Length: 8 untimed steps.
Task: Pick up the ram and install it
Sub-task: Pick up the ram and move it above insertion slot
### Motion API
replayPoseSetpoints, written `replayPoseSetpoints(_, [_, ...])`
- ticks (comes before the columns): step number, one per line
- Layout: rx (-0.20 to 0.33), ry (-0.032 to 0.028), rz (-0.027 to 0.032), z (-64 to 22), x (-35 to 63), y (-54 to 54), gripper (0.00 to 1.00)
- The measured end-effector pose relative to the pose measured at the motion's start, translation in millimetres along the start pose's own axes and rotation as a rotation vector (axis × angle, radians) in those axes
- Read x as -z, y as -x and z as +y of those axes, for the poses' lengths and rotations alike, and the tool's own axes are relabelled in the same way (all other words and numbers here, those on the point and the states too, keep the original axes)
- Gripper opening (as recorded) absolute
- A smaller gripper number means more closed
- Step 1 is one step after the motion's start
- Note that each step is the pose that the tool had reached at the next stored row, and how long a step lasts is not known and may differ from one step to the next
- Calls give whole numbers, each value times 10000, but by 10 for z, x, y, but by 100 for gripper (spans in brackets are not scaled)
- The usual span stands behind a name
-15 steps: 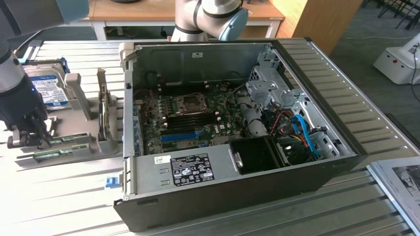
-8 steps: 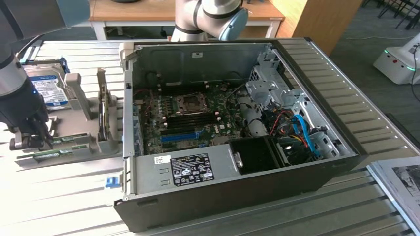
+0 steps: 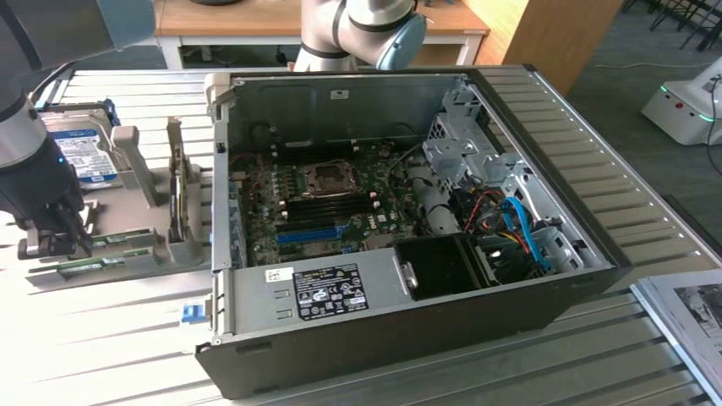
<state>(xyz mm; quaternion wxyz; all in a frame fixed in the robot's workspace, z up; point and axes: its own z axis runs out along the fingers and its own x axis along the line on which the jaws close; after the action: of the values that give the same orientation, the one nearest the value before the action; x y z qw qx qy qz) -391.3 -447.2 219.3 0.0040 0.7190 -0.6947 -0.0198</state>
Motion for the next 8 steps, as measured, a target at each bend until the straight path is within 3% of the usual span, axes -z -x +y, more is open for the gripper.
replayPoseSetpoints(8, [0,10,2,-80,4,-3,24])
